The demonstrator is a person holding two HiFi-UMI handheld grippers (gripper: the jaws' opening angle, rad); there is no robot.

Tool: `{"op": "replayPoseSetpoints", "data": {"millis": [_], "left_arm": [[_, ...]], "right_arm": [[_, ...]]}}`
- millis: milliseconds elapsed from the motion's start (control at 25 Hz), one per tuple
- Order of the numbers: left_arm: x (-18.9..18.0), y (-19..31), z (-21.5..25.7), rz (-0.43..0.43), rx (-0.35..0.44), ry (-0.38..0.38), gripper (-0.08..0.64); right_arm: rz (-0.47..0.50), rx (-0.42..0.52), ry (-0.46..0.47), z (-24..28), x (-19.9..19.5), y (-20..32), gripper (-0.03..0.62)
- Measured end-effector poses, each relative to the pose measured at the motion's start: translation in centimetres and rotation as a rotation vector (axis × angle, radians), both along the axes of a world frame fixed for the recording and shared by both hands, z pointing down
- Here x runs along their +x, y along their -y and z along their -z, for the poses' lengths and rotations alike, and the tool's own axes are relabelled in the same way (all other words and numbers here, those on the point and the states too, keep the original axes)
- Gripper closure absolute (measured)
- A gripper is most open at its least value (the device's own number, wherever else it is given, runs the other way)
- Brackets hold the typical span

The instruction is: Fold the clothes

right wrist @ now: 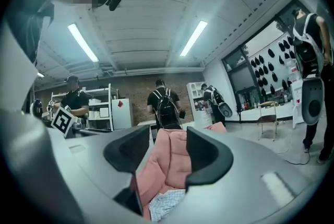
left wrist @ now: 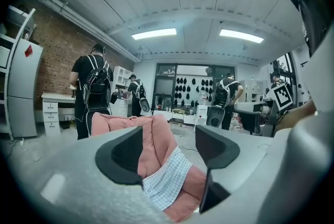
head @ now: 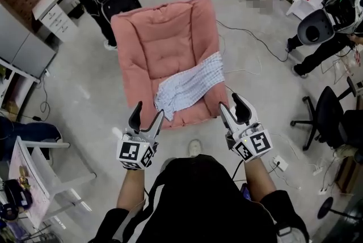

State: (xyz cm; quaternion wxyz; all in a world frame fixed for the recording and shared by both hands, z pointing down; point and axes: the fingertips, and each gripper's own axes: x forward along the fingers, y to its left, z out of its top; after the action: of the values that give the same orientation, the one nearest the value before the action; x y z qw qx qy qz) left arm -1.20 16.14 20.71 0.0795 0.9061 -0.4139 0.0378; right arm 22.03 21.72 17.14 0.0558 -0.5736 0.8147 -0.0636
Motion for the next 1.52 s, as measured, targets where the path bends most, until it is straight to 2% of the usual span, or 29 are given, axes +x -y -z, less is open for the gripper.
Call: {"op": "replayPoseSetpoints", "data": {"millis": [160,280,520,760,880,1080,1240,1400,1520], "left_arm": [[0.7,1.2,-3.7,0.045,-0.065,0.027,0.241],[-0.1,2.1,-6.2,0.077,-0.107,0.055,0.241],[-2.5,4.3,-11.0,0.110,-0.185,0.100,0.253],[-4.4,6.7,-12.9,0.145,-0.212,0.108,0.261],[-4.9,7.7,-14.4,0.134,-0.238,0.117,0.262],[-5.4,7.9,-17.5,0.112,-0.291,0.153,0.264],[-6.0,8.6,-19.3,0.159,-0.296,0.164,0.272],[-6.5,8.9,-22.4,0.224,-0.357,0.157,0.278],[-6.7,8.9,-24.7,0.300,-0.403,0.145,0.288]], "right_arm": [[0.071,-0.063,-0.022,-3.4,0.6,2.7,0.377],[0.129,-0.106,-0.034,-5.8,-0.6,5.0,0.381],[0.244,-0.185,-0.123,-10.7,-4.8,10.0,0.395],[0.353,-0.209,-0.198,-12.6,-9.1,13.7,0.400],[0.422,-0.206,-0.285,-14.1,-11.7,15.2,0.400],[0.540,-0.222,-0.348,-17.5,-15.7,17.4,0.400],[0.625,-0.251,-0.390,-20.2,-18.2,19.0,0.411],[0.730,-0.275,-0.439,-22.9,-20.2,20.3,0.419],[0.849,-0.283,-0.502,-25.6,-21.6,21.2,0.420]]}}
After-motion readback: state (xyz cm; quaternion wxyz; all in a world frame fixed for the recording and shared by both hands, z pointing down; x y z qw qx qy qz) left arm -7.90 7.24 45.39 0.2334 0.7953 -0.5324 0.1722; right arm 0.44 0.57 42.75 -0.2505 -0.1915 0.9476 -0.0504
